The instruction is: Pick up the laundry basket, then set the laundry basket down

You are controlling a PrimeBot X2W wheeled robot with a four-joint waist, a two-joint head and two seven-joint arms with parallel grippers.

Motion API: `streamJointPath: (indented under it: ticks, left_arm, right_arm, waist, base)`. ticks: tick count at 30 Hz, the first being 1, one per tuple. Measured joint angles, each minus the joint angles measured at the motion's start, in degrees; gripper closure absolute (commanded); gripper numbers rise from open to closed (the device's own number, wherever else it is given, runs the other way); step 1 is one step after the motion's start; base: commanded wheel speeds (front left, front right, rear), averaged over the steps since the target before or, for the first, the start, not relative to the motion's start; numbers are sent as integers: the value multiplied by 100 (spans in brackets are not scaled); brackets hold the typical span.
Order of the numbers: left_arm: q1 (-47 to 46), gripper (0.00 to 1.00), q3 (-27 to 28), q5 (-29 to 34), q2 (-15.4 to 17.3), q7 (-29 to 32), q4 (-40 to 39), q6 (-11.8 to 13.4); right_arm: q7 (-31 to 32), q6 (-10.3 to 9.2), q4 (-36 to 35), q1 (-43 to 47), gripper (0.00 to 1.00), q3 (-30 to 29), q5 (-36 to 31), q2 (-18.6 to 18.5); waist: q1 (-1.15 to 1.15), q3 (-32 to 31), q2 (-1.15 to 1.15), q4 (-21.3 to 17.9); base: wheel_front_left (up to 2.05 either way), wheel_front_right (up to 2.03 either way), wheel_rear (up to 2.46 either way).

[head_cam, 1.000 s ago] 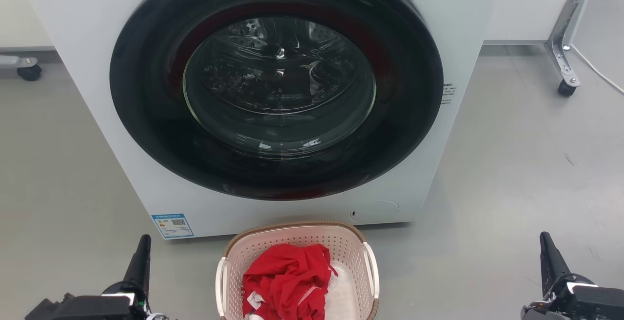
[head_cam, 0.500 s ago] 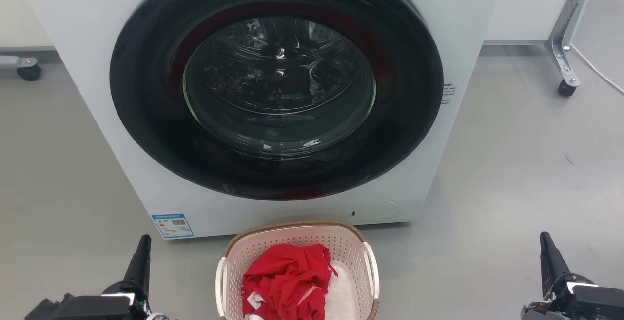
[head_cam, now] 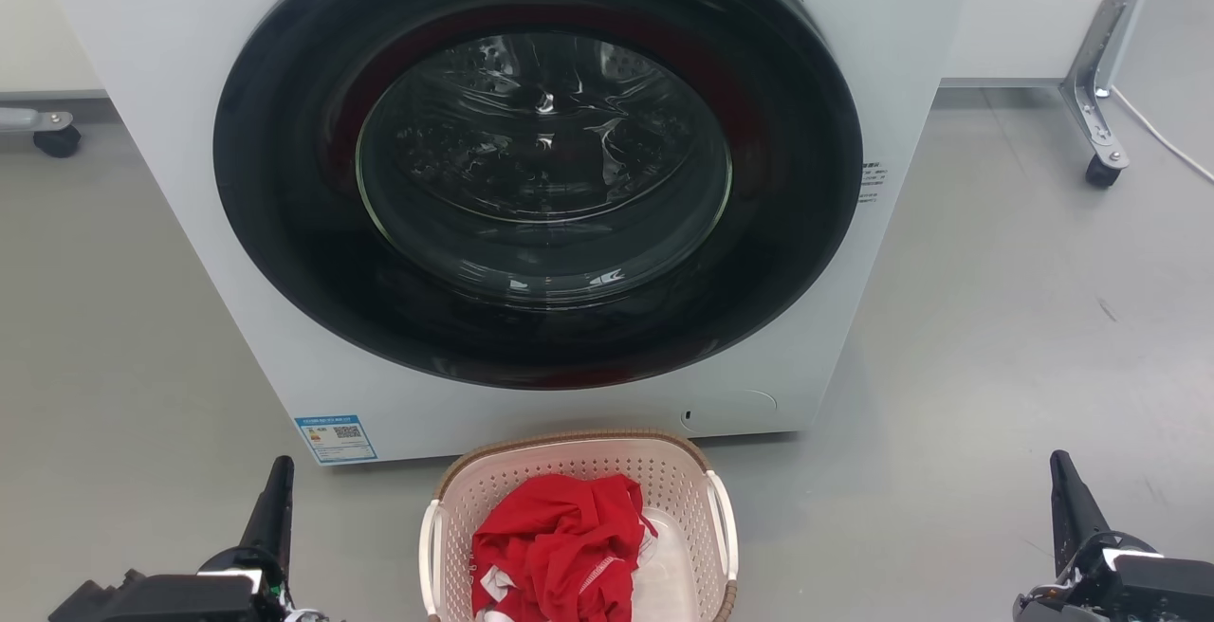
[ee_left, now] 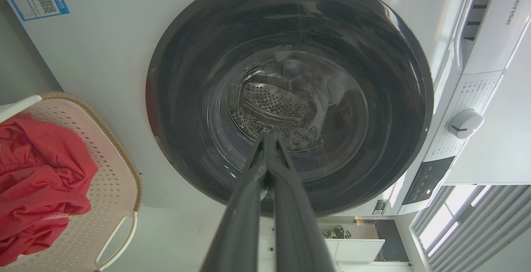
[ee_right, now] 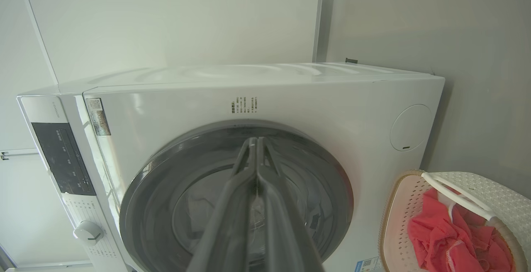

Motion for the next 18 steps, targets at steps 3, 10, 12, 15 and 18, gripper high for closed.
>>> streamJointPath:
  ticks: [3, 10, 12, 15, 18]
  left_arm:
    - [0, 100, 0, 0, 0, 0, -1, 0]
    - [0, 100, 0, 0, -1, 0, -1, 0]
    - [0, 100, 0, 0, -1, 0, -1, 0]
    - [0, 100, 0, 0, -1, 0, -1, 0]
    - [0, 100, 0, 0, -1, 0, -2, 0]
  right_arm:
    - [0, 0, 0, 0, 100, 0, 0, 0]
    - [0, 0, 0, 0, 100, 0, 0, 0]
    - [0, 0, 0, 0, 100, 0, 0, 0]
    - [0, 0, 0, 0, 100, 0, 0, 0]
    - [0, 0, 0, 0, 100, 0, 0, 0]
  waist:
    - [0, 0, 0, 0]
    - [0, 0, 0, 0]
    - [0, 0, 0, 0]
    - [0, 0, 0, 0]
    - [0, 0, 0, 0]
  base:
    - [0, 0, 0]
    - [0, 0, 0]
    - [0, 0, 0]
    - [0, 0, 0]
    - [0, 0, 0]
